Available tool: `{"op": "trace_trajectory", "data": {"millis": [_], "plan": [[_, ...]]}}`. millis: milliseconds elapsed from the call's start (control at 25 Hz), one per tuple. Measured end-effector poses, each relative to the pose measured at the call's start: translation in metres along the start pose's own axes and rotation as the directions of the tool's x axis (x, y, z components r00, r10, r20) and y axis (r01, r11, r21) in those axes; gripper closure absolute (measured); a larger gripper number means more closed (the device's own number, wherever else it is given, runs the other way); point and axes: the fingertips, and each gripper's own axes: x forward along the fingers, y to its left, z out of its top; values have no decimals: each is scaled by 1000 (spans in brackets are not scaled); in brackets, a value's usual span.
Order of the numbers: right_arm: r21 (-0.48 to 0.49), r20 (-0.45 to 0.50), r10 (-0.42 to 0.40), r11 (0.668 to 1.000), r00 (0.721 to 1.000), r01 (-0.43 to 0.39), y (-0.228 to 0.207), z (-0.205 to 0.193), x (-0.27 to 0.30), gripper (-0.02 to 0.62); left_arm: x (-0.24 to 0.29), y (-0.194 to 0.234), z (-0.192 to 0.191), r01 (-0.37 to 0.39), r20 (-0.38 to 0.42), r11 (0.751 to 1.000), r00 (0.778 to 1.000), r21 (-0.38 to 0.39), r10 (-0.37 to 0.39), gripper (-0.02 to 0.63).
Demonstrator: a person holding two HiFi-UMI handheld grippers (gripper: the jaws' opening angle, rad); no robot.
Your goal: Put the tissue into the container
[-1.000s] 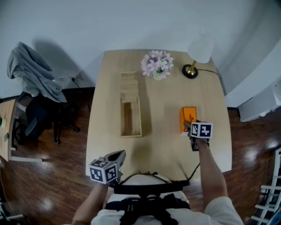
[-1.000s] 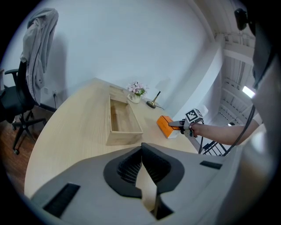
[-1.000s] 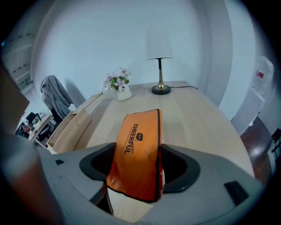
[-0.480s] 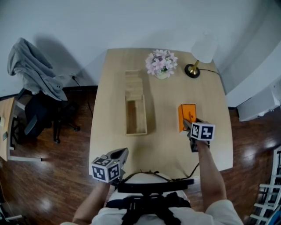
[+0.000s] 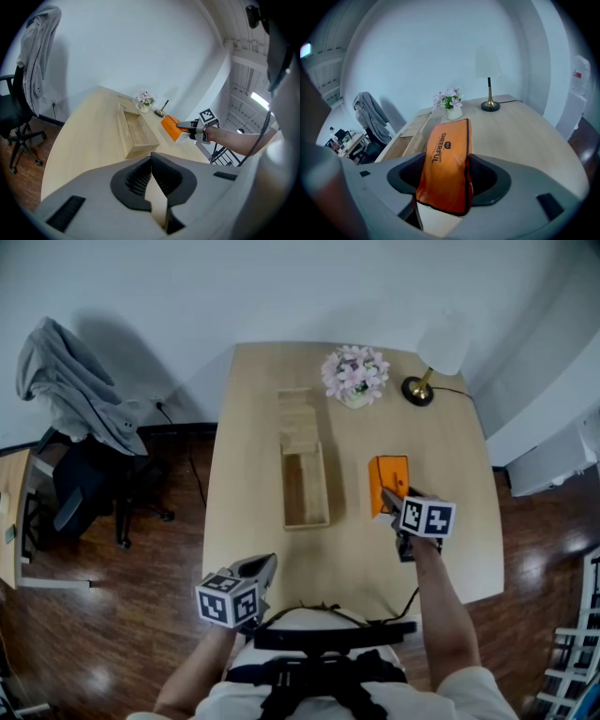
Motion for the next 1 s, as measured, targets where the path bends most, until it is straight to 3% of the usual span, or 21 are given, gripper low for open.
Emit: {"op": "trace_trajectory", "data": {"millis": [680,1000], "plan": [[-10,52,175,985,983,-175,131,29,25,307,-22,33,-3,1,21,1000,1000,-19,0,611],[-26,29,203,979,979,-202,178,22,44,308,-30,45,1,2,36,1000,999,-28,-1,611]]}}
